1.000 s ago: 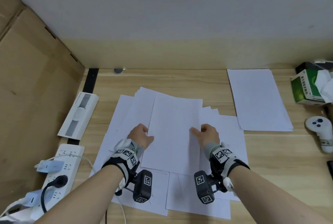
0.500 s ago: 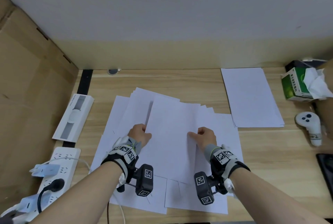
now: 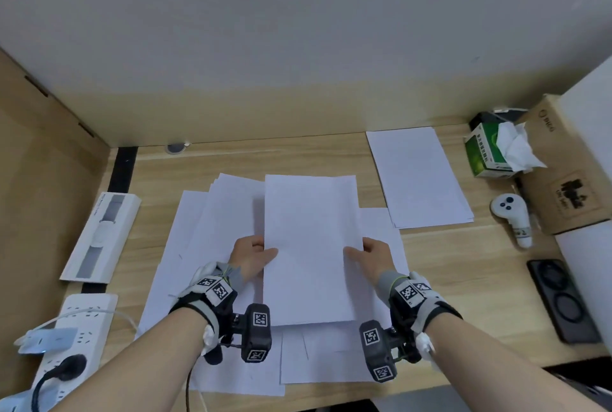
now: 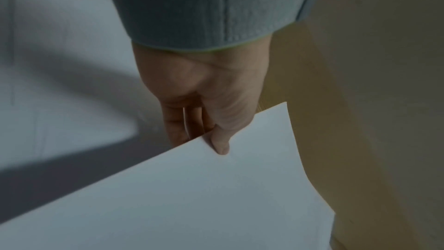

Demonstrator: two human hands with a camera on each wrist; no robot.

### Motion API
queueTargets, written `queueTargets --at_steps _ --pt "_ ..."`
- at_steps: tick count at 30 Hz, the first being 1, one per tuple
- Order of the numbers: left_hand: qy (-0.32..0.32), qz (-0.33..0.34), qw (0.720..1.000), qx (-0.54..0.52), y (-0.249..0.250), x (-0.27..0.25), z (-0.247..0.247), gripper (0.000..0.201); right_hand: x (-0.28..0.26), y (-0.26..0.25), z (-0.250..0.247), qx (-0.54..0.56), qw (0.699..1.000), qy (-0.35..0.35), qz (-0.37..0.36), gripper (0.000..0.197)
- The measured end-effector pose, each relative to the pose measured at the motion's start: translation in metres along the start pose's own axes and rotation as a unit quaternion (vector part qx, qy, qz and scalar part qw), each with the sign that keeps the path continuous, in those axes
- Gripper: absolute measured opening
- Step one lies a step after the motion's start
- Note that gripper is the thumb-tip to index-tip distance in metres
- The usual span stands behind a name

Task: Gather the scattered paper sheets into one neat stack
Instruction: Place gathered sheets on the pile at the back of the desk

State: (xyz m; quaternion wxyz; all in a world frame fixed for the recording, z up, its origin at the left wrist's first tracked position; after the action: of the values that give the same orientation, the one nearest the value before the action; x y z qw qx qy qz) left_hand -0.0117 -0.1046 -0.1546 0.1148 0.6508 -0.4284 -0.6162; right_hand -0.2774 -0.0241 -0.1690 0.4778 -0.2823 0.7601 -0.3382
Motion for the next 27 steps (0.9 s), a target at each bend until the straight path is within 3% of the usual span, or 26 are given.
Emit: queueTargets --at_steps 5,8,14,19,23,27 --pt "0.001 0.027 0.999 -0.022 0.043 0.002 0.039 0.004 0.009 -0.012 -0.053 0.01 0.998 0.058 -0.034 0.014" --pt "-0.008 0.027 0.999 -0.031 0.071 0.01 0.071 0.01 0.024 -0.022 -0.087 -0.014 0.994 0.095 -0.045 0.017" --pt "-0.003 0.012 1.0 -0.008 0.132 0.052 0.152 0.008 0.093 -0.039 -0.177 -0.071 0.984 0.147 -0.07 0.016" --pt "0.035 0.004 0.999 -0.017 0.171 0.087 0.207 0.002 0.146 -0.04 -0.229 -0.051 0.98 0.184 -0.057 0.026" --pt "0.051 -0.027 0.998 -0.01 0.182 0.118 0.239 0.007 0.185 -0.035 -0.25 -0.074 0.98 0.178 -0.046 0.028" --pt "0.131 0.022 0.983 0.128 0.191 0.147 0.252 0.033 0.216 -0.029 -0.257 -0.142 0.974 0.172 -0.044 0.028"
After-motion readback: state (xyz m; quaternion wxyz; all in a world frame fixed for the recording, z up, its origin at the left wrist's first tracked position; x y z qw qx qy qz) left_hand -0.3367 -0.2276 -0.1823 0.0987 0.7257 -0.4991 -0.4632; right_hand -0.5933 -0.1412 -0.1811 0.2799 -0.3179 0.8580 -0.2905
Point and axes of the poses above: each hand's wrist, its own x-axis towards the middle knuckle, its own z-axis out of the palm, y = z × x, the point moved 6 cm from there along x, towards the middle knuckle, and after that the axes turned 7 degrees about -z, right-handed, at the moved point
